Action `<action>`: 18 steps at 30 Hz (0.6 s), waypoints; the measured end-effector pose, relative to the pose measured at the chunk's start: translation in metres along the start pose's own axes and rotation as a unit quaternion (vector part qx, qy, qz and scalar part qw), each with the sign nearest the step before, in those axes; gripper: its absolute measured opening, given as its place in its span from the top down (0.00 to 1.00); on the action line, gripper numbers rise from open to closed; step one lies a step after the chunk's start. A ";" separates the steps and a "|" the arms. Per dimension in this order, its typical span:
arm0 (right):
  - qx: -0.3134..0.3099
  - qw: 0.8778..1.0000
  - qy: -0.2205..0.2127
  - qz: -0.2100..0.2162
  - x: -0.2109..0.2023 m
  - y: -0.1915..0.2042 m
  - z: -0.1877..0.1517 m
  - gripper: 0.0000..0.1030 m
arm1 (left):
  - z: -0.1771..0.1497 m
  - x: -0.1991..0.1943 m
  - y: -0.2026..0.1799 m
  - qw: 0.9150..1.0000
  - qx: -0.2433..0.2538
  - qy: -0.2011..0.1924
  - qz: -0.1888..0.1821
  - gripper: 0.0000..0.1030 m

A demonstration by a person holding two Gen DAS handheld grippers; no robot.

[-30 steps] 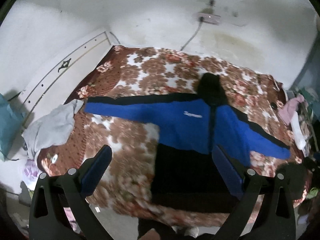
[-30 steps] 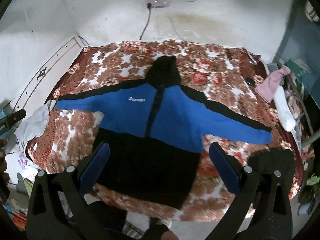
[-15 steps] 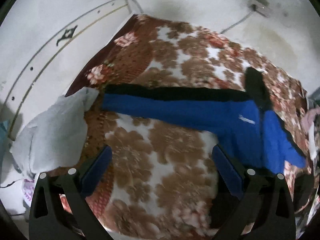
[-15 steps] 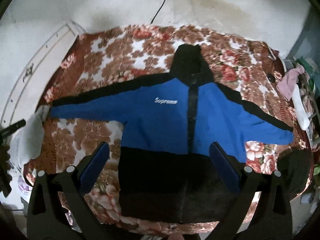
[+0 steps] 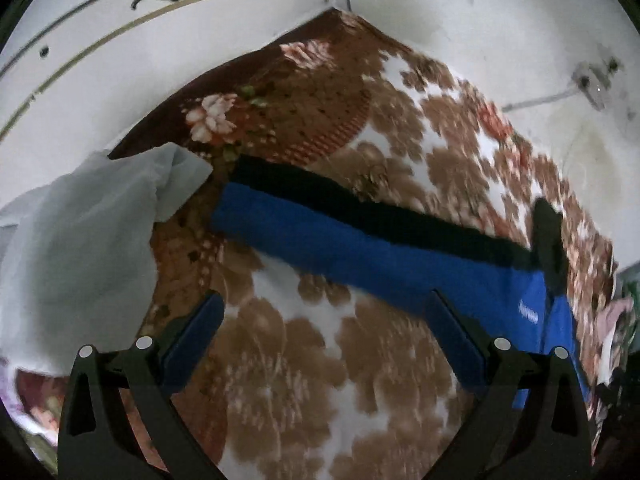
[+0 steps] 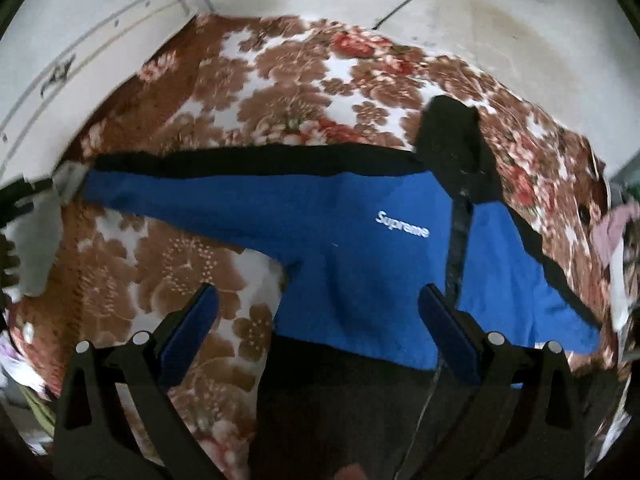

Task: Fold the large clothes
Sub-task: 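Grasp the sleeve cuff with the left gripper while the right gripper approaches the jacket body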

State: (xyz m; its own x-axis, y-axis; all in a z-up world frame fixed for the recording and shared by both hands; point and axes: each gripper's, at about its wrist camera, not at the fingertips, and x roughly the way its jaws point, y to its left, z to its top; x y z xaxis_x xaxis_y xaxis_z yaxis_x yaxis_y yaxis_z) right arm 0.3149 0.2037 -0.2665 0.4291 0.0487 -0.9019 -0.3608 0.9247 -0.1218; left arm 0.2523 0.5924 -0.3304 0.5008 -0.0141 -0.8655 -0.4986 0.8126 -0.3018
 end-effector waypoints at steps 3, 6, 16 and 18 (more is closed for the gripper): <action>-0.031 0.999 0.004 -0.007 0.037 0.019 -0.001 0.04 | 0.003 0.038 0.013 1.000 0.002 -0.002 -0.031 0.05; -0.065 0.998 0.013 -0.016 0.078 0.037 -0.009 0.05 | 0.007 0.078 0.031 0.998 -0.017 -0.015 -0.062 0.05; -0.112 0.993 0.027 0.000 0.164 0.064 -0.018 0.05 | 0.005 0.142 0.099 0.986 -0.136 -0.034 -0.096 0.05; -0.113 0.993 0.028 0.000 0.176 0.066 -0.017 0.05 | 0.008 0.150 0.106 0.982 -0.148 -0.039 -0.108 0.05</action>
State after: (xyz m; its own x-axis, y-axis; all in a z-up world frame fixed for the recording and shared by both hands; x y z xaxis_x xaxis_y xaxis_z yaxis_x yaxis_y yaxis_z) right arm 0.3524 0.2663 -0.4400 0.3845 0.0223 -0.9229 -0.5397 0.8165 -0.2052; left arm 0.2806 0.6807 -0.4893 0.6647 -0.1129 -0.7385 -0.5533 0.5898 -0.5882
